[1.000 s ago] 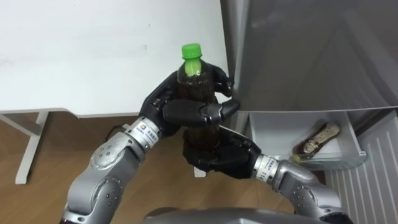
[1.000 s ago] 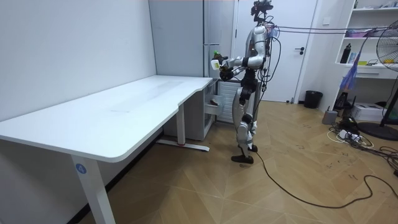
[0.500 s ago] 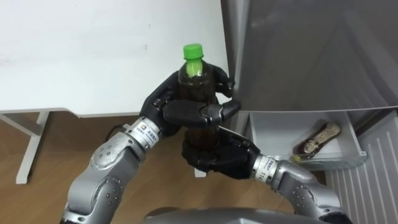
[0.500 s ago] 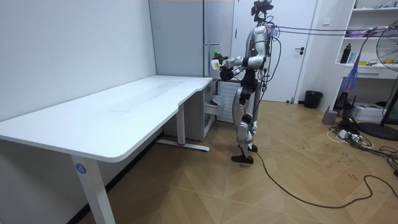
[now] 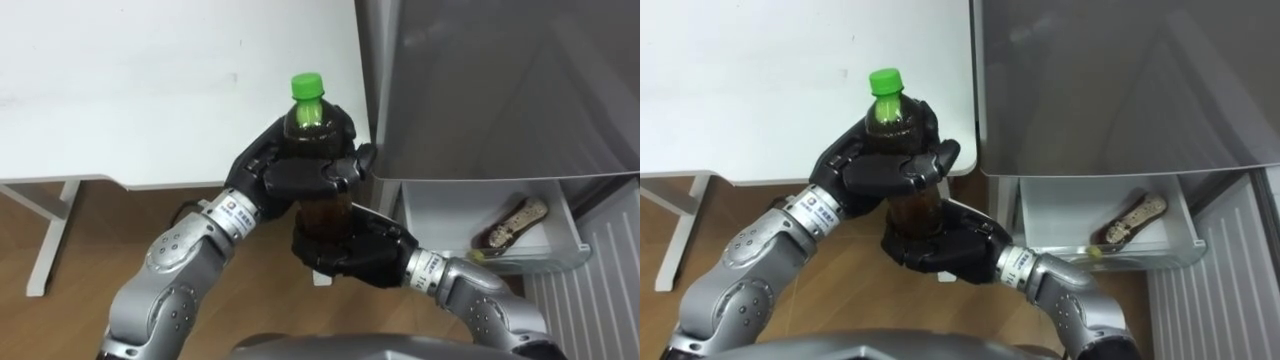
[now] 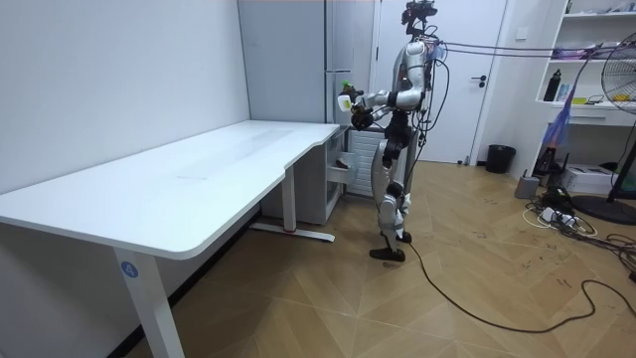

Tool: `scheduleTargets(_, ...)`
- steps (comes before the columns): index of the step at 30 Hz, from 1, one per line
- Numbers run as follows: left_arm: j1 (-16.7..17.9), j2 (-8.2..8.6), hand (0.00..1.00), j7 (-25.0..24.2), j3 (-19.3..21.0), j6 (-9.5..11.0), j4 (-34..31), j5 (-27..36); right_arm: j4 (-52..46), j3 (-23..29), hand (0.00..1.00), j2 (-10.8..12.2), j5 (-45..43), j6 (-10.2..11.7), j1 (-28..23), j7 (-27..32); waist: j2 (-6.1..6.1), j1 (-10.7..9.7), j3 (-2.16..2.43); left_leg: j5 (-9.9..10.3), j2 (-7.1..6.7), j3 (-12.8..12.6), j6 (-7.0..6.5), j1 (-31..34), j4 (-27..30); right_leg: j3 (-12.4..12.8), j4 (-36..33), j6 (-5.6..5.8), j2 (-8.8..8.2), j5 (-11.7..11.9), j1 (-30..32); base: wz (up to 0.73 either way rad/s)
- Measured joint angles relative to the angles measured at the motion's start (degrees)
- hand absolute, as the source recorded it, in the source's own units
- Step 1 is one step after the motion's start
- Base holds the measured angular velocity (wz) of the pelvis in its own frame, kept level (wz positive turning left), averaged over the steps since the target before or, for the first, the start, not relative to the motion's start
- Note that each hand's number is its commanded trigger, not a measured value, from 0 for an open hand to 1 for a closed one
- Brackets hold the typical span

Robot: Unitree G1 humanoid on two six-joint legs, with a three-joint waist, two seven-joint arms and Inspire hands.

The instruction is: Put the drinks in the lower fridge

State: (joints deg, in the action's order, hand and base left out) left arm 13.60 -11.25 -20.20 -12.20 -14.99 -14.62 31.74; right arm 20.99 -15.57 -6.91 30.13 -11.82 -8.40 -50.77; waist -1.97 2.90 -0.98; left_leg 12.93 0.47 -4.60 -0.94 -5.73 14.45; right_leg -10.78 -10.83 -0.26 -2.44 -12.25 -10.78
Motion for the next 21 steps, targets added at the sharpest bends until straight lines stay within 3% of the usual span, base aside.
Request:
scheduleTargets(14, 0.0, -0.03, 1.00, -0.3, 0.0, 0.0, 0.0, -0.7, 0.0, 0.1, 1.00, 0.0, -0.7, 0.0, 0.0, 0.0, 0.02, 0.0, 0.00, 0.0, 0.00, 0.0, 0.00, 0.0, 0.1, 0.0, 0.0, 0.00, 0.00, 0.0, 0.0, 0.00)
scheduleTargets(16, 0.0, -0.04, 0.00, -0.4, 0.0, 0.0, 0.0, -0.9, 0.0, 0.1, 1.00, 0.0, -0.8, 0.0, 0.0, 0.0, 0.00, 0.1, 0.01, 0.0, 0.00, 0.1, 0.00, 0.0, 0.1, 0.0, 0.0, 0.00, 0.00, 0.0, 0.0, 0.00)
scheduleTargets(21, 0.0, -0.05, 0.00, -0.5, 0.0, 0.0, 0.0, -0.9, 0.0, 0.1, 1.00, 0.0, -0.8, 0.0, 0.0, -0.1, -0.06, 0.1, 0.15, 0.0, 0.00, 0.0, 0.00, 0.1, 0.0, 0.1, -0.1, -0.01, -0.01, 0.0, 0.5, 0.00)
